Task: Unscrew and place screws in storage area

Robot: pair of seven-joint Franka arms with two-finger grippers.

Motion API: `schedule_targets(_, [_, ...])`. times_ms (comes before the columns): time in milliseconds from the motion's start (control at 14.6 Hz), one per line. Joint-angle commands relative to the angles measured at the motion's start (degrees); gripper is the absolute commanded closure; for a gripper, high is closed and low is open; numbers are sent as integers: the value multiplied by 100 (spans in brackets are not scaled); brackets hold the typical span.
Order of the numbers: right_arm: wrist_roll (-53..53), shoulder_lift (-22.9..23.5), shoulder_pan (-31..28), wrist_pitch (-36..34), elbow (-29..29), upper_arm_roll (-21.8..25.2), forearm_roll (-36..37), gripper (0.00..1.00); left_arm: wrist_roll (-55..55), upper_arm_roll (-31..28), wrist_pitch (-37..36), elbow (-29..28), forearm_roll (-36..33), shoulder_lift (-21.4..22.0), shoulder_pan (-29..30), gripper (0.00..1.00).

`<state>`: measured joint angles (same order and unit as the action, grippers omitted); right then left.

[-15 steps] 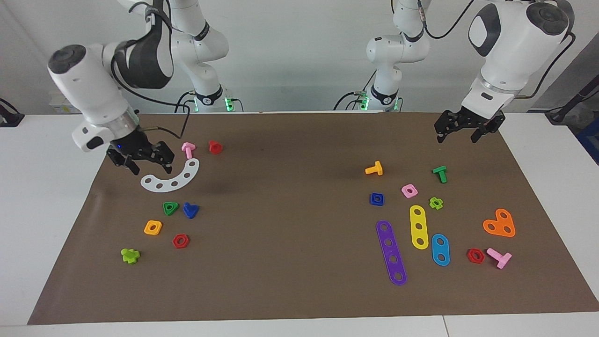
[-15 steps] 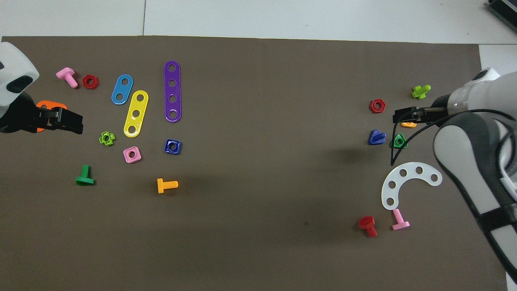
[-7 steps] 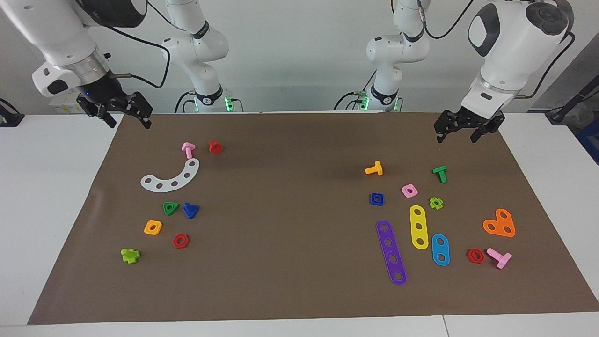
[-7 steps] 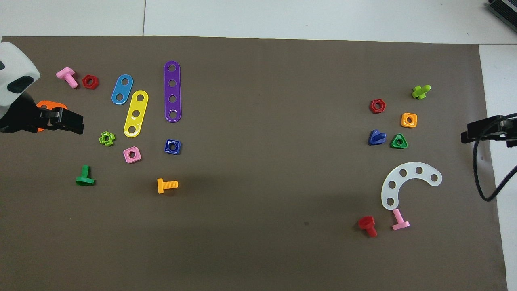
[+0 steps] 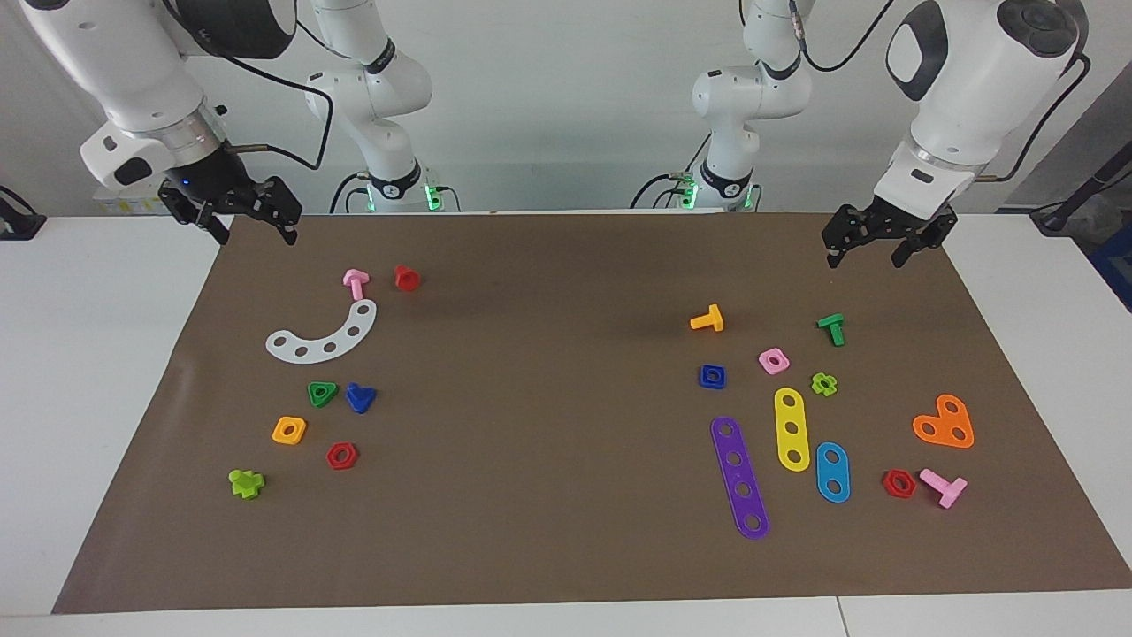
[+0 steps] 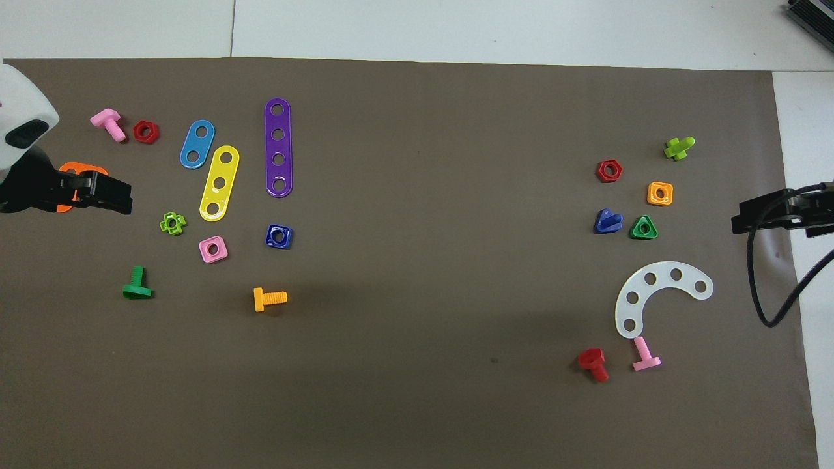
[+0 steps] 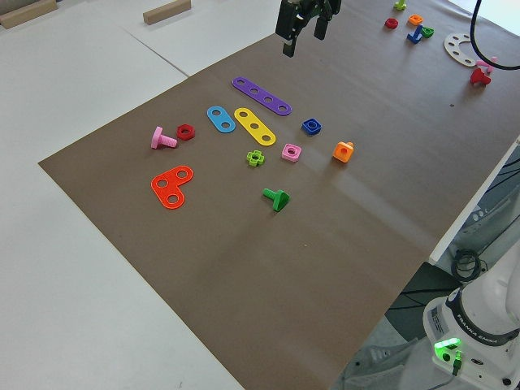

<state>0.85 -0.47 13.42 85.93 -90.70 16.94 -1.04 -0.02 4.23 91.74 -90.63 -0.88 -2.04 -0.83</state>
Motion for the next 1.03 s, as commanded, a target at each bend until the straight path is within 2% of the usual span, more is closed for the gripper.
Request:
schedule_targets(0, [319, -32, -635, -208, 62, -733, 25, 0, -25, -54, -156, 54, -70, 63, -67, 0])
schedule_targets(69, [328, -41, -725, -199, 62, -840, 25, 0, -16, -46, -148, 19, -70, 89, -58, 0])
schedule_targets(961, [364, -76, -744, -111, 62, -850, 25, 0, -77, -63, -183, -122, -62, 186, -40, 0])
